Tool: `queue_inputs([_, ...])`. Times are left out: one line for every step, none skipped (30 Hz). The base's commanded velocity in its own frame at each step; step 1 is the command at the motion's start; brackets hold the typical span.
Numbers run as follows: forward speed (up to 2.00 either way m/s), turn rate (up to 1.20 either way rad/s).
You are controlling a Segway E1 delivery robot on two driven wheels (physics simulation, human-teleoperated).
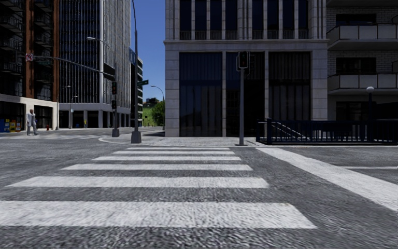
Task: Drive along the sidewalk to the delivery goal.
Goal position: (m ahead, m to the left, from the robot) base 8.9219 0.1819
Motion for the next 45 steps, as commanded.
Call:
queue_inputs([2.0,0.0])
queue_inputs([2.0,0.0])
queue_inputs([2.0,0.0])
queue_inputs([2.0,0.0])
queue_inputs([2.0,0.0])
queue_inputs([2.0,0.0])
queue_inputs([2.0,0.0])
queue_inputs([2.0,0.0])
queue_inputs([2.0,0.0])
queue_inputs([2.0,0.0])
queue_inputs([2.0,0.0])
queue_inputs([2.0,0.0])
queue_inputs([2.0,0.0])
queue_inputs([2.0,0.0])
queue_inputs([2.0,0.0])
queue_inputs([2.0,0.0])
queue_inputs([2.0,0.0])
queue_inputs([2.0,0.0])
queue_inputs([2.0,0.0])
queue_inputs([2.0,0.0])
queue_inputs([2.0,0.0])
queue_inputs([2.0,0.0])
queue_inputs([2.0,0.0])
queue_inputs([2.0,0.0])
queue_inputs([2.0,0.0])
queue_inputs([2.0,0.0])
queue_inputs([2.0,0.0])
queue_inputs([2.0,0.0])
queue_inputs([2.0,0.0])
queue_inputs([2.0,0.0])
queue_inputs([2.0,0.0])
queue_inputs([2.0,0.0])
queue_inputs([2.0,0.0])
queue_inputs([2.0,0.0])
queue_inputs([2.0,0.0])
queue_inputs([2.0,0.0])
queue_inputs([2.0,0.0])
queue_inputs([2.0,0.0])
queue_inputs([2.0,0.0])
queue_inputs([2.0,0.0])
queue_inputs([2.0,0.0])
queue_inputs([2.0,0.01])
queue_inputs([2.0,0.24])
queue_inputs([2.0,0.24])
queue_inputs([2.0,0.44])
